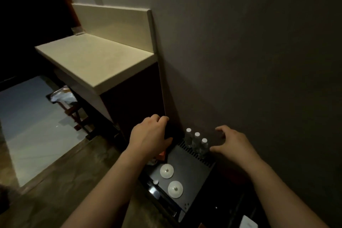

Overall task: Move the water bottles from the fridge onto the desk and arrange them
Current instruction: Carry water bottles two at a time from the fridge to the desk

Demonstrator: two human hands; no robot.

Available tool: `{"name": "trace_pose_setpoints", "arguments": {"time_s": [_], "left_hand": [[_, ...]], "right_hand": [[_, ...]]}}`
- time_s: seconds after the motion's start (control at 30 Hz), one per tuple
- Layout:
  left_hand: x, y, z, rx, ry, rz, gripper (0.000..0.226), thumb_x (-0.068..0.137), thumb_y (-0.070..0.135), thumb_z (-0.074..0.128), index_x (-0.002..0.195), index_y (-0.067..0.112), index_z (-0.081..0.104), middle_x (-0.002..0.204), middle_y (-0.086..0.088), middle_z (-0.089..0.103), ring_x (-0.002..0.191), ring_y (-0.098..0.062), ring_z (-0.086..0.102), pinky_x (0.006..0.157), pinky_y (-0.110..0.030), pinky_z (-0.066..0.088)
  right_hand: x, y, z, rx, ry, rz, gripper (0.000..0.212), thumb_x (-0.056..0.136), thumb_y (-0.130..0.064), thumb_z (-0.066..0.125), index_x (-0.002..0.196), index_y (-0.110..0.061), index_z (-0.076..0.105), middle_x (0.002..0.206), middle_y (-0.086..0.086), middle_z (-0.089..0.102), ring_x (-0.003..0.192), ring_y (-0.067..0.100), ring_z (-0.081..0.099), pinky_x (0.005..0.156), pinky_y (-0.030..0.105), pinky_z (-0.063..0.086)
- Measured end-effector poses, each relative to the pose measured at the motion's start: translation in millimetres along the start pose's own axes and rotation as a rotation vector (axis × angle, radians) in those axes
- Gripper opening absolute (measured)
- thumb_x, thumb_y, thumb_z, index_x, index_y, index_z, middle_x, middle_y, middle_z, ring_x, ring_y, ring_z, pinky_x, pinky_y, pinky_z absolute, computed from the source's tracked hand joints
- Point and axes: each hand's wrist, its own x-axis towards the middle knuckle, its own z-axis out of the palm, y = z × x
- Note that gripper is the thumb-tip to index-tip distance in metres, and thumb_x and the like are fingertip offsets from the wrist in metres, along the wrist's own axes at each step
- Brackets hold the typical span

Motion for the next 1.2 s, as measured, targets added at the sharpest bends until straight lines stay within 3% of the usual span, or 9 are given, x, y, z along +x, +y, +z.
{"name": "trace_pose_setpoints", "arguments": {"time_s": [0.27, 0.43, 0.7, 0.97, 1.07, 1.2], "left_hand": [[143.1, -21.6, 87.9, -0.058, -0.213, 0.286, 0.060, 0.080, 0.058, 0.063, 0.129, 0.028, 0.047, 0.122, 0.002, 0.054, 0.109, -0.021, 0.057, 0.075, -0.037, 0.055], [219.3, -32.2, 175.8, -0.097, -0.334, 0.381, 0.056, 0.078, 0.060, 0.063, 0.120, 0.025, 0.049, 0.116, 0.000, 0.054, 0.106, -0.023, 0.058, 0.072, -0.037, 0.054], [285.8, -44.7, 349.0, -0.157, -0.428, 0.381, 0.081, 0.074, 0.051, 0.075, 0.139, 0.021, 0.036, 0.126, -0.006, 0.053, 0.111, -0.027, 0.056, 0.077, -0.039, 0.055], [292.7, -52.1, 499.7, -0.348, -0.546, 0.285, 0.098, 0.065, 0.047, 0.085, 0.143, 0.018, 0.034, 0.130, -0.009, 0.058, 0.112, -0.029, 0.059, 0.085, -0.039, 0.052], [287.2, -49.4, 527.3, -0.514, -0.573, 0.230, 0.098, 0.061, 0.043, 0.090, 0.141, 0.023, 0.038, 0.131, -0.005, 0.060, 0.115, -0.027, 0.060, 0.087, -0.034, 0.050], [281.2, -35.6, 542.2, -0.749, -0.523, 0.169, 0.085, 0.060, 0.038, 0.092, 0.132, 0.028, 0.047, 0.122, 0.005, 0.066, 0.110, -0.016, 0.062, 0.085, -0.026, 0.047]], "right_hand": [[92.8, 4.2, 45.7, 0.003, 0.020, 0.253, 0.077, 0.072, -0.037, 0.083, 0.138, -0.030, 0.045, 0.129, 0.002, 0.055, 0.116, 0.021, 0.055, 0.094, 0.035, 0.050], [143.1, 19.5, 91.3, 0.014, 0.052, 0.425, 0.074, 0.072, -0.038, 0.082, 0.136, -0.029, 0.045, 0.123, -0.001, 0.057, 0.111, 0.016, 0.056, 0.091, 0.033, 0.052], [241.0, 90.3, 196.9, 0.066, 0.034, 0.551, 0.062, 0.077, -0.029, 0.078, 0.132, -0.024, 0.050, 0.123, 0.004, 0.058, 0.109, 0.019, 0.058, 0.087, 0.028, 0.050], [314.6, 175.9, 293.8, 0.224, 0.039, 0.640, 0.076, 0.066, -0.024, 0.088, 0.132, -0.025, 0.049, 0.127, 0.004, 0.060, 0.115, 0.022, 0.058, 0.098, 0.037, 0.048], [322.0, 193.6, 317.8, 0.279, 0.109, 0.591, 0.079, 0.064, -0.025, 0.091, 0.131, -0.025, 0.050, 0.127, 0.001, 0.061, 0.117, 0.021, 0.057, 0.097, 0.029, 0.044], [322.8, 196.5, 340.0, 0.380, 0.257, 0.487, 0.073, 0.062, -0.018, 0.092, 0.125, -0.023, 0.055, 0.117, -0.009, 0.060, 0.110, 0.007, 0.053, 0.090, 0.015, 0.038]]}}
